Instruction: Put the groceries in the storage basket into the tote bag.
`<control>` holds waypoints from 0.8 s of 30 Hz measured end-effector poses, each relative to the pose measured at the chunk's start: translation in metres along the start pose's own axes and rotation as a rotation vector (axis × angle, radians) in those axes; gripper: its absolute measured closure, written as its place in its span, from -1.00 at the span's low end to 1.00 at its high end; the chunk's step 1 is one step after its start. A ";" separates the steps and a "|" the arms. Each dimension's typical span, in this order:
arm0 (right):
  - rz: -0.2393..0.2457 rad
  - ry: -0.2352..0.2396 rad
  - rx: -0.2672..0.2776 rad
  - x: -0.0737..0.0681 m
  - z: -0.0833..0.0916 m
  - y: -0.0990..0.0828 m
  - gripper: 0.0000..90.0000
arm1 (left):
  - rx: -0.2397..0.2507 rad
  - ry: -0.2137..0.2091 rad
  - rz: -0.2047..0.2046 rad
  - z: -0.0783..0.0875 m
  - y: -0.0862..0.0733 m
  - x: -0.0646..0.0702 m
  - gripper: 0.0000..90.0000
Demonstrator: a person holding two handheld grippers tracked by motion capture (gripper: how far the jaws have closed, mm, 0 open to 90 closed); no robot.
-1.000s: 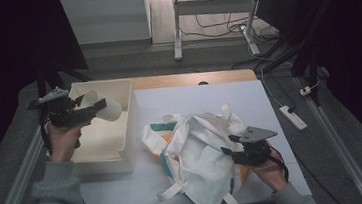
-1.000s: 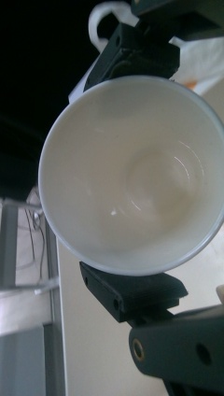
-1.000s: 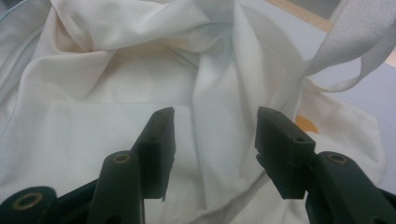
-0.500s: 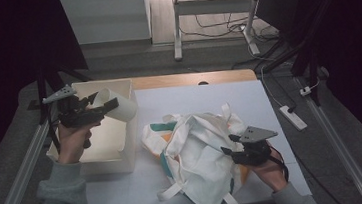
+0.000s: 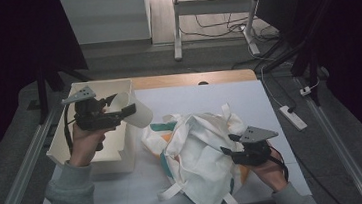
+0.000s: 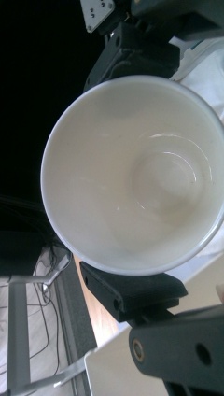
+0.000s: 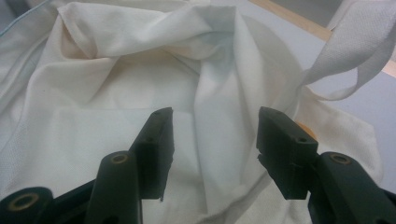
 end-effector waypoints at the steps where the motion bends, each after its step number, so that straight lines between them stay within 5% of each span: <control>1: 0.001 0.000 0.001 0.000 0.000 0.000 0.05 | -0.002 -0.002 -0.003 -0.002 0.000 0.002 -0.56; 24: 0.020 0.013 0.080 -0.009 0.009 0.020 -0.07 | -0.134 -0.098 -0.090 -0.061 -0.017 0.054 -0.57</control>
Point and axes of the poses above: each handheld gripper's, and its own axes: z roughly backward along the jaws, y roughly out of its top, x roughly to its right, the point moved 5 cm from there along -z, roughly forward along the jaws, and after that the axes turned 9 degrees about z, right-handed, at the moved point
